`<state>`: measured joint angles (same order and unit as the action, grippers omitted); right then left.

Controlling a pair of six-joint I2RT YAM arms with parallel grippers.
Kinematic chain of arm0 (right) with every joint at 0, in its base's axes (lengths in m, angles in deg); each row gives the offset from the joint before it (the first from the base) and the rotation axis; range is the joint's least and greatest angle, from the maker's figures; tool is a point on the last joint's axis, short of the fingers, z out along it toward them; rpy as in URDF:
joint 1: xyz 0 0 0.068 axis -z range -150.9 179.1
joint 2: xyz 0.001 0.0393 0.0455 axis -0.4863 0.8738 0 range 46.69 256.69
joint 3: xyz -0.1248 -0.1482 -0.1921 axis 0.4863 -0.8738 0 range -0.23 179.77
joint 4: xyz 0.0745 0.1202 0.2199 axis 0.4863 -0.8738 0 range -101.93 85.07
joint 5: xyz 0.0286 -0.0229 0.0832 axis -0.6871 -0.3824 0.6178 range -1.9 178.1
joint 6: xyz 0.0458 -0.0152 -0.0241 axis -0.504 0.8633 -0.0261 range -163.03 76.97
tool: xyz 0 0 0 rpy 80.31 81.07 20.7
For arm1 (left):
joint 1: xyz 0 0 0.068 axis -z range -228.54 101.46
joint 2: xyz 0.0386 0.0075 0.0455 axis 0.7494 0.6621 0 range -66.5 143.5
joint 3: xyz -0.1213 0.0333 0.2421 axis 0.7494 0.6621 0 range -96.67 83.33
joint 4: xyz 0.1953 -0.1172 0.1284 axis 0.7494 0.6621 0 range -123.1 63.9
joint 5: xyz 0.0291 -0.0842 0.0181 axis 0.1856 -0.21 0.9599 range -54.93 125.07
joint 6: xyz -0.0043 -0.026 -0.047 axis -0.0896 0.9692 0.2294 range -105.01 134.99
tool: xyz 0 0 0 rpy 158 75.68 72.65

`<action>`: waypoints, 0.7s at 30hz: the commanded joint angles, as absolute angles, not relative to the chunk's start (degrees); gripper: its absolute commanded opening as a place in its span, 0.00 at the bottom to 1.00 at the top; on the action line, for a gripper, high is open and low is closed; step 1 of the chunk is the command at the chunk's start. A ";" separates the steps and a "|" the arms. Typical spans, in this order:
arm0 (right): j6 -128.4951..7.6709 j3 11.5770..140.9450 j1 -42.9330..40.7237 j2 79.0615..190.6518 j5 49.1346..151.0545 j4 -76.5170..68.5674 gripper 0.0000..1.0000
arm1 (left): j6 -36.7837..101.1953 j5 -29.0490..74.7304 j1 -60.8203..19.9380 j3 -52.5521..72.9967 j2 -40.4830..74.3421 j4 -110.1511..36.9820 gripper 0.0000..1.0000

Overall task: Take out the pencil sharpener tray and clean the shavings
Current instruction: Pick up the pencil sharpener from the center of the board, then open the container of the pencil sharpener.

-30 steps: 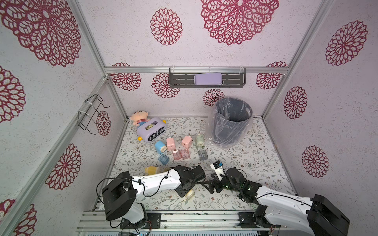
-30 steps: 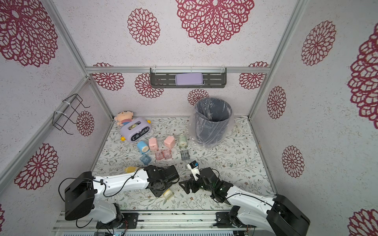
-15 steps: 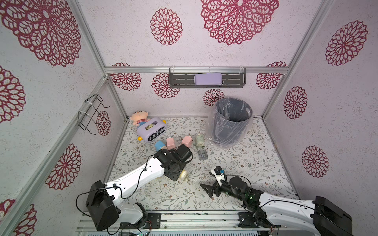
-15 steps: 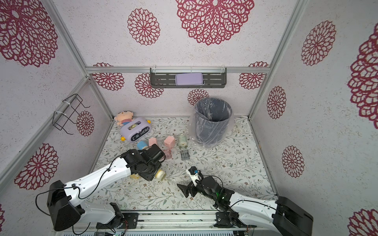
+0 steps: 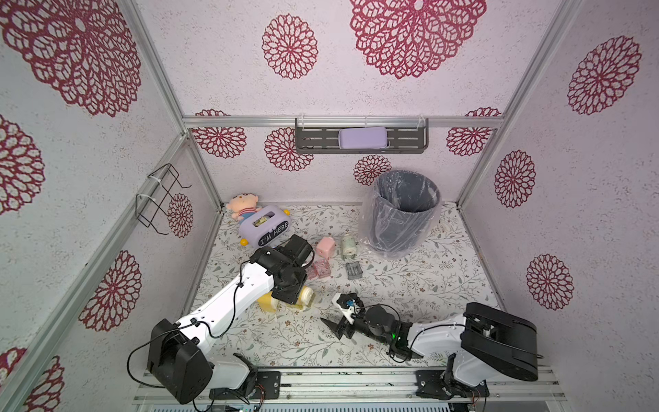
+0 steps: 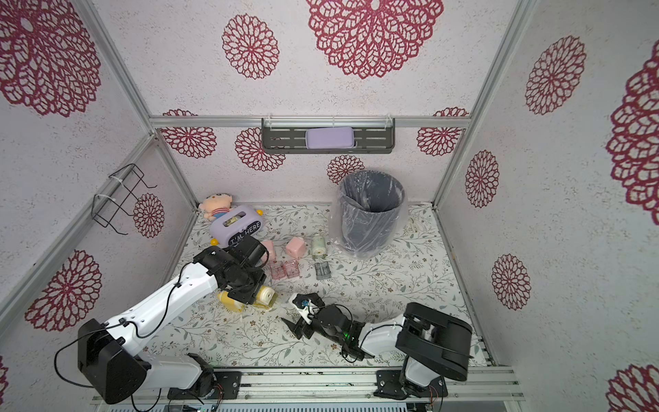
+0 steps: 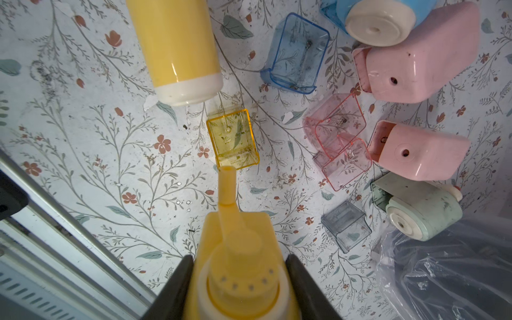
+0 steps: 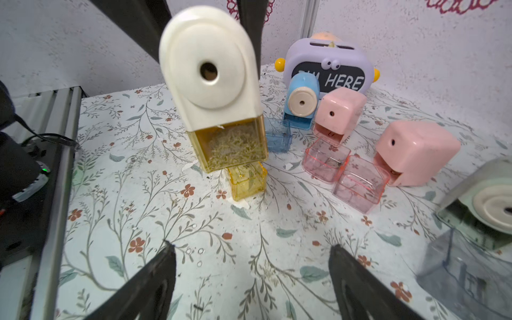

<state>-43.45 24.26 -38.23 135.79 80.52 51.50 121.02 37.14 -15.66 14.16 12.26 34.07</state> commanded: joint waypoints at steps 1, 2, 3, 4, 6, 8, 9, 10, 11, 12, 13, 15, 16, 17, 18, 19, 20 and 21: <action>-39.98 28.33 -38.72 138.69 82.02 57.77 0.85 | 127.98 28.95 -17.30 15.18 11.29 34.84 0.29; -39.74 29.68 -38.74 139.96 82.56 57.30 0.83 | 127.47 28.59 -17.66 15.51 11.13 34.69 0.29; -39.27 30.77 -38.75 140.89 83.03 56.92 0.82 | 127.09 28.12 -17.98 15.73 10.98 34.56 0.29; -38.86 31.45 -38.72 141.76 83.37 56.95 0.81 | 126.67 28.03 -18.13 15.80 11.02 34.57 0.29; -38.17 32.66 -38.71 143.49 83.03 57.48 0.78 | 125.88 27.78 -18.44 15.83 11.10 34.75 0.29; -37.73 33.71 -38.68 144.66 83.57 57.48 0.77 | 124.98 27.43 -18.60 15.84 11.36 34.84 0.29; -37.67 34.30 -38.67 145.17 83.99 57.20 0.76 | 124.41 27.12 -18.70 15.74 11.74 34.84 0.29; -37.72 34.79 -38.56 145.58 84.71 56.81 0.75 | 123.99 26.76 -18.77 15.74 11.95 34.87 0.29; -37.74 35.24 -38.50 145.90 85.52 56.53 0.72 | 123.55 26.45 -18.83 15.72 12.31 34.92 0.29; -37.74 35.45 -38.47 146.16 86.15 56.64 0.70 | 123.14 26.24 -18.87 15.66 12.58 35.01 0.29; -37.92 35.56 -38.40 146.35 86.63 56.86 0.69 | 122.99 26.14 -18.89 15.64 12.69 35.06 0.29; -38.22 35.76 -38.29 146.61 87.24 57.36 0.67 | 122.66 26.01 -18.92 15.73 12.91 35.19 0.29; -38.32 35.80 -38.25 146.62 87.48 57.47 0.66 | 122.57 25.98 -18.87 15.74 12.95 35.19 0.29; -38.46 35.81 -38.29 146.58 87.59 57.71 0.63 | 122.54 26.02 -18.92 15.74 12.95 35.27 0.29; -38.61 35.81 -38.25 146.45 87.63 57.87 0.61 | 122.39 25.97 -19.00 15.74 12.95 35.36 0.29; -38.71 35.89 -38.26 146.27 87.74 57.96 0.61 | 122.32 26.01 -19.01 15.74 12.95 35.49 0.29; -38.87 35.89 -38.26 146.04 87.72 58.00 0.61 | 122.30 26.05 -19.00 15.74 12.95 35.59 0.29; -38.95 35.89 -38.30 145.73 87.78 58.00 0.61 | 122.30 26.14 -18.98 15.74 12.89 35.79 0.29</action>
<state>-38.97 34.80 -38.45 146.59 86.66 55.15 116.41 30.29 -18.32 15.82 12.87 34.60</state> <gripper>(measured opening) 0.613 0.493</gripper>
